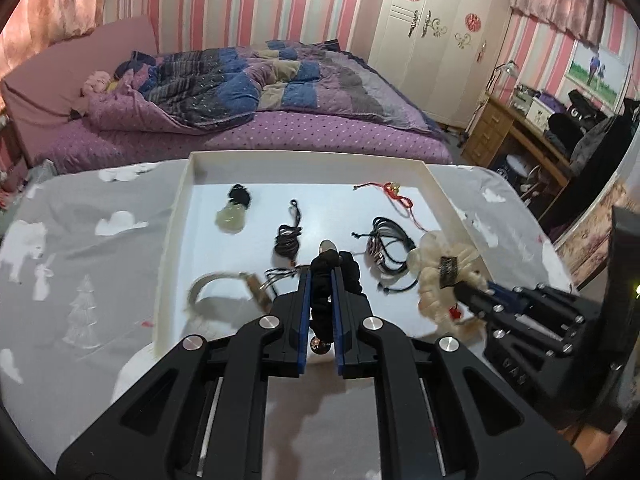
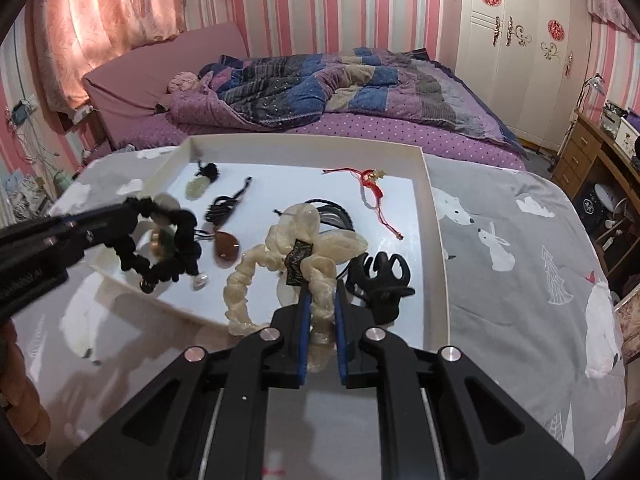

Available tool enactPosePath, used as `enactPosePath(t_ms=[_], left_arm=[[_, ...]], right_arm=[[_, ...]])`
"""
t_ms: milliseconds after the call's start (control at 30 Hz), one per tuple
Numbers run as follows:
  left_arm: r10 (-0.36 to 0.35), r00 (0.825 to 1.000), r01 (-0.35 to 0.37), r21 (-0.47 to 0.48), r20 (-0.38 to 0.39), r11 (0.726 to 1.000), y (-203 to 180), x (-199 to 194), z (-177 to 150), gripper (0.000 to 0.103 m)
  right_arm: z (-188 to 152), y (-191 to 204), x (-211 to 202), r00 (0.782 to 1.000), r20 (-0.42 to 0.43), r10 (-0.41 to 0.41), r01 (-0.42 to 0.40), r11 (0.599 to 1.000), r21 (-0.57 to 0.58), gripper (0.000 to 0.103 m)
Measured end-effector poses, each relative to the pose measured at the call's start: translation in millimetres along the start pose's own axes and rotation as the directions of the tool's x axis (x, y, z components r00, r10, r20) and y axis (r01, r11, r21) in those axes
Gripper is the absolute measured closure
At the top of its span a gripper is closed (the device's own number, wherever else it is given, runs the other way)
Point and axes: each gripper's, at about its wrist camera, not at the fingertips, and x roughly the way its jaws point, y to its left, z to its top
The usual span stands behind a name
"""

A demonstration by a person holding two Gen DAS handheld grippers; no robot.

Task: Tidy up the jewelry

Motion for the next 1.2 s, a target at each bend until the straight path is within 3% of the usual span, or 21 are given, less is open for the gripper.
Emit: enactPosePath(t_ms=[200, 467, 500, 533, 600, 633, 800, 867, 1067, 1200], left_arm=[[0.021, 0.998, -0.021, -0.003, -0.052, 1.0, 3.9, 29.1, -8.3, 0.095], [0.047, 0.997, -0.047, 0.015, -0.061, 0.999, 0.8, 36.5, -14.0, 0.095], [0.055, 0.997, -0.054, 0.015, -0.058, 0.998, 0.9, 35.0, -13.9, 0.094], [0.06, 0.997, -0.059, 0.017, -0.056, 0.998, 0.4, 33.8, -13.8, 0.093], [0.071, 0.996, -0.07, 0.022, -0.048, 0.997, -1.0, 29.4, -14.2, 0.084], [0.079, 0.996, -0.078, 0.025, -0.044, 0.997, -1.6, 27.0, -14.7, 0.075], [0.127, 0.992, -0.127, 0.032, -0.007, 0.991, -2.9, 4.5, -20.9, 0.054], [0.167, 0.986, -0.168, 0.023, 0.025, 0.986, -1.9, -12.7, -27.9, 0.03], [0.228, 0.971, -0.229, 0.004, 0.071, 0.973, -0.1, -59.0, -50.2, 0.011], [0.267, 0.958, -0.266, -0.023, 0.105, 0.964, 0.9, -98.2, -68.2, 0.004]], right_arm=[[0.3, -4.6, 17.2, 1.0, -0.006, 0.007, -0.007, 1.0, 0.02, 0.092], [-1.5, -1.3, 27.5, 1.0, -0.023, 0.013, -0.013, 1.0, 0.011, 0.088], [-1.6, -1.0, 27.4, 1.0, -0.026, 0.013, -0.013, 1.0, 0.012, 0.087], [-1.5, -1.4, 26.8, 1.0, -0.026, 0.012, -0.012, 1.0, 0.014, 0.078], [-1.2, -2.7, 24.0, 1.0, -0.02, 0.01, -0.01, 1.0, 0.02, 0.059], [-0.7, -3.8, 22.6, 1.0, -0.014, 0.009, -0.009, 1.0, 0.023, 0.055], [-3.3, -7.8, 12.3, 1.0, -0.006, 0.025, -0.025, 0.999, 0.043, 0.055], [-7.2, -7.1, 2.6, 1.0, 0.005, 0.02, -0.02, 0.999, 0.037, 0.055], [-26.7, 0.4, -38.0, 0.999, 0.048, 0.024, -0.026, 0.999, 0.026, 0.051], [-41.4, 8.4, -67.4, 0.997, 0.068, 0.033, -0.035, 0.999, 0.027, 0.051]])
